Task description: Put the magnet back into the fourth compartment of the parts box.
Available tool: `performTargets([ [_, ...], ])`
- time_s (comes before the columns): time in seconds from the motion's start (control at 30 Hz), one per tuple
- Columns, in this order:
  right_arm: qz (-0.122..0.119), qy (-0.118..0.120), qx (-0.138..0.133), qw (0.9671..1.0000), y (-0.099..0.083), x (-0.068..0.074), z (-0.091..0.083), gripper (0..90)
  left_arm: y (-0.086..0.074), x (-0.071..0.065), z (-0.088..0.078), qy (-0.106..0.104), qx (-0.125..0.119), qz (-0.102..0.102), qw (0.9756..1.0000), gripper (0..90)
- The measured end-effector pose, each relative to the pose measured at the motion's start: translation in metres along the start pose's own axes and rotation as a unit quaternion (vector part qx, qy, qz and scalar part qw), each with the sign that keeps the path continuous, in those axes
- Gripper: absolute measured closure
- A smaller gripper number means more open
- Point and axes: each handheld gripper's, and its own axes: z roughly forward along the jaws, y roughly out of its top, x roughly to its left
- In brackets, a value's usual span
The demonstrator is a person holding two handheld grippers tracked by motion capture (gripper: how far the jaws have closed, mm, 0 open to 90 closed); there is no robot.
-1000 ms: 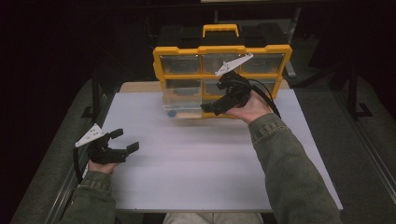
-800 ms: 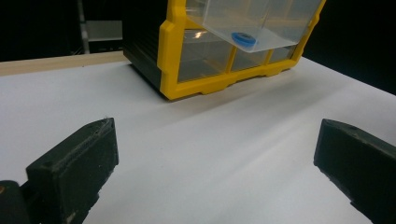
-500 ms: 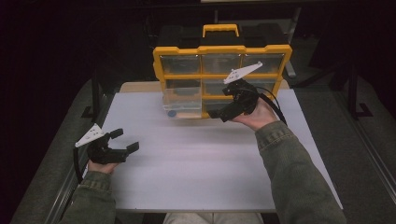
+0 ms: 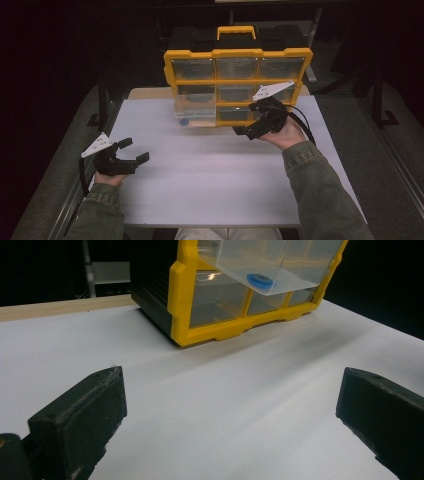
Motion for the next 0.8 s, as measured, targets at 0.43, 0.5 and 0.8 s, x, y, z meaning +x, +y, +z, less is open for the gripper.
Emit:
performTargets([
  [0.43, 0.022, -0.004, -0.014, 0.9996, -0.032, -0.006, -0.002, 0.0, 0.000, 0.000, 0.000, 0.001, 0.002, 0.000, 1.0000, 0.0],
  [0.5, 0.025, -0.005, -0.015, 0.9996, -0.036, -0.007, -0.002, 0.0, 0.000, 0.000, 0.000, 0.001, 0.002, 0.000, 1.0000, 0.0],
  [0.8, 0.031, -0.013, -0.027, 0.9991, -0.049, -0.010, -0.008, 0.0, 0.000, 0.000, 0.000, 0.002, 0.002, 0.001, 1.0000, 0.0],
])
